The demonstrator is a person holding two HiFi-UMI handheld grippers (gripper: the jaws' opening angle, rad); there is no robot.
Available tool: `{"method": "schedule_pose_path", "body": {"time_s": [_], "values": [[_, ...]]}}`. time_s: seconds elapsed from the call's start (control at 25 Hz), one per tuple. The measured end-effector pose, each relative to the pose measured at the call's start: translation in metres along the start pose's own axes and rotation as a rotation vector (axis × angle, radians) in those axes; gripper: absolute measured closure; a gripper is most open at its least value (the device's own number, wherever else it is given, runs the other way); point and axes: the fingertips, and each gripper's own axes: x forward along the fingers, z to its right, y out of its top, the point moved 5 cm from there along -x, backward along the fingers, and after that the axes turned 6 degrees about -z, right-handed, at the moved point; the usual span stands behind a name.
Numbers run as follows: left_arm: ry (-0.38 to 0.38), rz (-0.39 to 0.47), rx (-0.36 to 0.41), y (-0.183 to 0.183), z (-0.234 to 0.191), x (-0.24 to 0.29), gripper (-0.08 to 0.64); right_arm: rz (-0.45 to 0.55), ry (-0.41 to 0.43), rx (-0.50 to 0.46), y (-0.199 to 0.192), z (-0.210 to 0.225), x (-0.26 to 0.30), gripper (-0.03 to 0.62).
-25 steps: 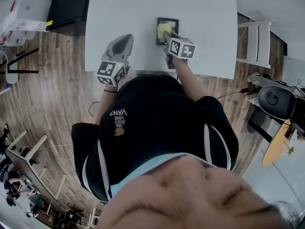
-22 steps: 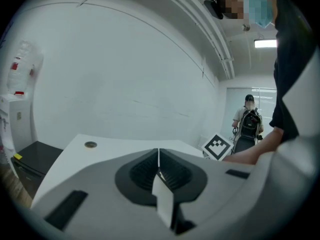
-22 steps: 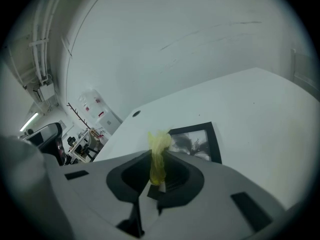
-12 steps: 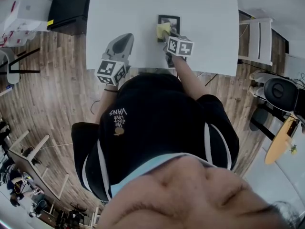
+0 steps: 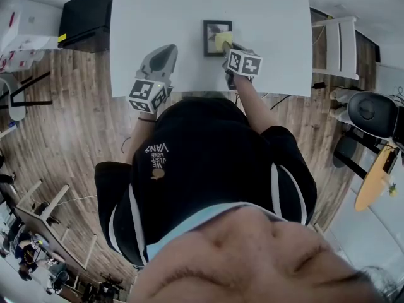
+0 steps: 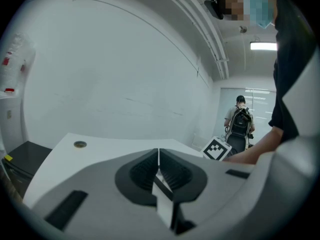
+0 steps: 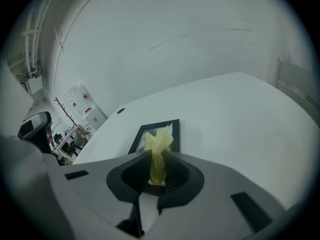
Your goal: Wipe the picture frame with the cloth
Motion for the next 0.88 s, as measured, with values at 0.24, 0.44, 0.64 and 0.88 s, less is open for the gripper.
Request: {"method": "schedule_pose_path", "body": {"time_s": [0.24,0.44,0.64,0.88], "values": [[-0.016,-0.002,0.002,0.001,0.001,0.004,0.543,0.016,-0.042,0.021,-0.001,0.018,-0.012,0.546],[-0.035,0.001,0.002,0.002,0.002,0.01,0.541,0.025,-0.066,0.033,0.0,0.028,-0.018,0.546],[-0.049,0.005,0.004,0.004,0.006,0.015,0.541,0.037,-0.096,0.043,-0.001,0.04,-0.027,0.546],[-0.056,0.006,0.003,0.003,0.013,0.017,0.543,0.053,-0.095,0.07,-0.002,0.046,-0.034,0.546]]}}
